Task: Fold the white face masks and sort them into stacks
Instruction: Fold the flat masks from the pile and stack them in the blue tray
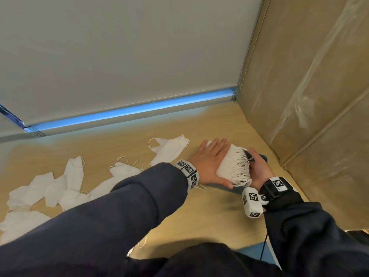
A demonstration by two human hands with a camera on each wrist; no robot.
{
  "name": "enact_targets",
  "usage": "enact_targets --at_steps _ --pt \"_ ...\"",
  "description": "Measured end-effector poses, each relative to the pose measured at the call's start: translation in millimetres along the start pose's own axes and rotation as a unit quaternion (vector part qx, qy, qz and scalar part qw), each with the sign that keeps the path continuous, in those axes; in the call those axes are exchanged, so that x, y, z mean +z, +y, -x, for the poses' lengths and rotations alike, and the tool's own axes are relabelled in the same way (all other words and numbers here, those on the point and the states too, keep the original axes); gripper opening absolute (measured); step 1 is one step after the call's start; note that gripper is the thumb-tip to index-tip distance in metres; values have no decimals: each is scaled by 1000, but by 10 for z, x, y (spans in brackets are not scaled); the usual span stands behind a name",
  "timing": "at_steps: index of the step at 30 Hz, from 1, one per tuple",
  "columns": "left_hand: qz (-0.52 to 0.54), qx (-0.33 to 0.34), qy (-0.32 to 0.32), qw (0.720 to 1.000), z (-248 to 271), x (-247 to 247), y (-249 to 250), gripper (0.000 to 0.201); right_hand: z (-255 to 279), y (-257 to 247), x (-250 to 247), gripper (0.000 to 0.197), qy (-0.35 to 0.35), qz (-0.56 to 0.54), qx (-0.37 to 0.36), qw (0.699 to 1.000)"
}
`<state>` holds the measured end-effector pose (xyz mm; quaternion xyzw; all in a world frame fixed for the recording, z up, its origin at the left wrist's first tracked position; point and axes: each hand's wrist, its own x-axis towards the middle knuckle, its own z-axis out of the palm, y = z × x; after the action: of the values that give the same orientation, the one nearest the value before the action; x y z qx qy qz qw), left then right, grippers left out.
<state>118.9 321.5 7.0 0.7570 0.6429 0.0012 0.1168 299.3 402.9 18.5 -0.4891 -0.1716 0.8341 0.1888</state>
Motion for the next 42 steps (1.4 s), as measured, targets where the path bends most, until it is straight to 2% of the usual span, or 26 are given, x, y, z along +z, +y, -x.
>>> enact_targets --at_steps 6,10,15,16,18,20,22,25,28,30,33,35,37,38,40,42 --pt "-29 25 -43 998 -50 -351 -237 119 -15 12 8 62 11 -8 -6 1000" --pt "-30 12 -61 998 -63 -348 -179 111 -28 8 7 69 12 6 -2 1000" --pt "-94 6 -43 995 -115 -429 -82 101 -54 12 -8 71 24 -3 -10 1000" --pt "-108 1 -42 993 -115 -452 -69 106 -48 13 -1 71 29 0 -13 999" --pt "-111 -24 -86 990 -69 -466 -38 129 -37 25 24 69 36 -2 -16 999" --pt "-54 -52 -110 991 12 -383 8 146 -18 35 53 65 41 0 -20 999" --pt "1 -49 -55 997 107 -193 47 145 -16 35 74 63 44 2 -19 999" --pt "3 -53 8 999 228 87 3 142 -28 47 79 62 52 -1 -23 998" --pt "20 -102 -8 995 359 75 -138 143 -117 43 4 57 117 38 -69 990" --pt "76 -150 -20 986 570 -14 -270 140 -124 11 -34 58 166 81 -115 976" --pt "237 -229 22 944 1150 -62 -601 116 54 38 113 69 183 139 -182 956" --pt "293 -277 63 913 1665 -44 -865 82 302 124 335 70 203 191 -294 914" --pt "302 -324 90 892 2202 -16 -1078 47 534 260 613 50 155 246 -406 866" --pt "301 -350 92 882 2452 -11 -1149 34 588 352 746 35 105 262 -427 859" --pt "294 -398 90 864 2900 -13 -1258 19 605 553 1011 15 8 304 -406 861" --pt "272 -442 79 851 3269 -8 -1358 14 505 785 1265 11 -64 368 -340 863"
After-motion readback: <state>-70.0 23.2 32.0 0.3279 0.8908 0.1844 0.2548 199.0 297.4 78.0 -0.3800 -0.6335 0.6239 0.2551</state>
